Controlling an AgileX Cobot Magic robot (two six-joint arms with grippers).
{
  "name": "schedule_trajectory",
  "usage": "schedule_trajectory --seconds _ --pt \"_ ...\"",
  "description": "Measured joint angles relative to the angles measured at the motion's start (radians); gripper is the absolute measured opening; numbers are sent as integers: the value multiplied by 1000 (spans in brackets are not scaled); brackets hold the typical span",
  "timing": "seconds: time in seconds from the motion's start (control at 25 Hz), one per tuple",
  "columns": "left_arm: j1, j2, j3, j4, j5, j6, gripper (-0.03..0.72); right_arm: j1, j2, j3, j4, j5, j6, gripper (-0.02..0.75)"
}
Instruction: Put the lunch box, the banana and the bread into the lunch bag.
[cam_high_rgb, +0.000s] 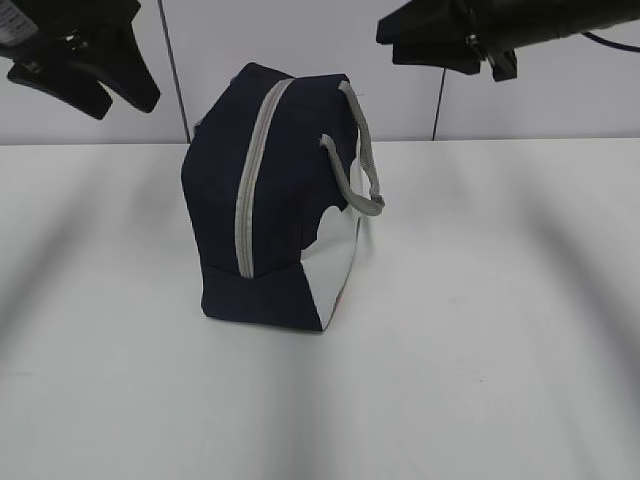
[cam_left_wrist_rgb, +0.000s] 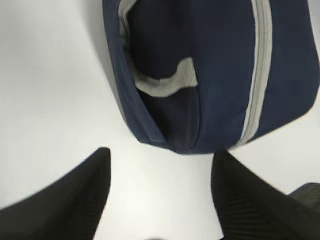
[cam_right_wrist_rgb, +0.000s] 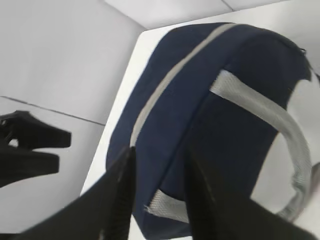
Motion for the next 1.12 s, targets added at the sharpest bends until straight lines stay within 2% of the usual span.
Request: schedule_trajectory --seconds 0.28,0.56,0.8,1.12 --pt "0 -194 238 1 -24 0 434 0 -193 271 2 252 -42 243" --pt "0 -438 522 1 -143 0 434 0 -371 453 8 399 -74 244" --pt "0 -683 728 1 -163 -4 434 0 -479 543 14 433 -99 243" --pt "0 -1052 890 1 -173 -7 434 0 -589 635 16 444 -101 244"
